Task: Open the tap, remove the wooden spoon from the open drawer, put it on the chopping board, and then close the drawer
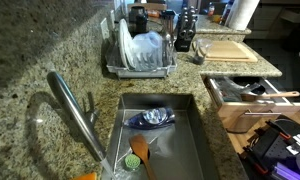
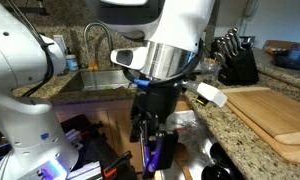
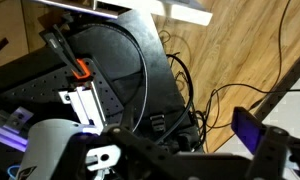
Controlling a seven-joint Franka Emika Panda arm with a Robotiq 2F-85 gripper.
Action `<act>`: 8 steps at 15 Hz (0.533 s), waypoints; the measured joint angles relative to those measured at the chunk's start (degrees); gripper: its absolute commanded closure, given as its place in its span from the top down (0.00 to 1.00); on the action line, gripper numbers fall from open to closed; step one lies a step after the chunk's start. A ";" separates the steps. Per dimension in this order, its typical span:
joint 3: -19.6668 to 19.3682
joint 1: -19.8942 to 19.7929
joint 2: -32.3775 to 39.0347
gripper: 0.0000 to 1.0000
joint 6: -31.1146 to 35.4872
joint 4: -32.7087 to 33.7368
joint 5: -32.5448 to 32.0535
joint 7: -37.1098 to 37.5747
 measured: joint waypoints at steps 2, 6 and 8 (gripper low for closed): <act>1.28 -1.06 -0.65 1.00 -0.10 0.01 0.34 -0.28; -4.63 4.50 -0.44 1.00 2.31 -0.34 -0.81 -4.22; -11.81 9.48 0.21 1.00 7.61 -1.37 -1.98 -8.67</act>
